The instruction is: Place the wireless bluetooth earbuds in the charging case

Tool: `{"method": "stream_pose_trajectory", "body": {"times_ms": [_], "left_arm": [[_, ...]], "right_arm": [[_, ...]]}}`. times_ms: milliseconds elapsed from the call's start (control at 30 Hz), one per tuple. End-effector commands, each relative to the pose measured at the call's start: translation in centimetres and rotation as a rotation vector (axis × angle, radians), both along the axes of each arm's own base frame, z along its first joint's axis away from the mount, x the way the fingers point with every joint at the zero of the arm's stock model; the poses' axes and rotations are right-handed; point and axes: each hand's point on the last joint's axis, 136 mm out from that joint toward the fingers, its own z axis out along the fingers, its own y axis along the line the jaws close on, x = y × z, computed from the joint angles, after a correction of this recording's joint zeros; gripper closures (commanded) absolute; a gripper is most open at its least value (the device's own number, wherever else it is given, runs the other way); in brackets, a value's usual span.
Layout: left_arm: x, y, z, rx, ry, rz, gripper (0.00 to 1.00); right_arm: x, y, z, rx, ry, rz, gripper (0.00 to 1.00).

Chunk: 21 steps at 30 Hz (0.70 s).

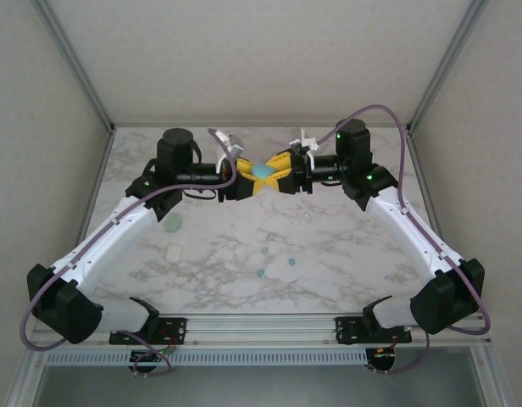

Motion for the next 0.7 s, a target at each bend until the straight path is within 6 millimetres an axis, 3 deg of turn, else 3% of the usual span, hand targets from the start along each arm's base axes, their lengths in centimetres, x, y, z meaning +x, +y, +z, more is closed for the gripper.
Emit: {"method": "stream_pose_trajectory", "body": {"times_ms": [0,333,667], "left_arm": [[-0.8,-0.4,0.3,0.013,-0.015,-0.050,0.60],[-0.6,-0.2,0.2,0.033,-0.038,-0.041,0.73],[-0.3,0.5,0.8,0.018,-0.112,0.020,0.75]], "right_arm": [[-0.5,0.5,0.0,0.013,-0.004,0.040,0.65],[-0.9,0.4,-0.2,-0.010,-0.001,0.063,0.61],[1.0,-1.3,0.2,-0.036,-0.012,-0.149,0.46]]}}
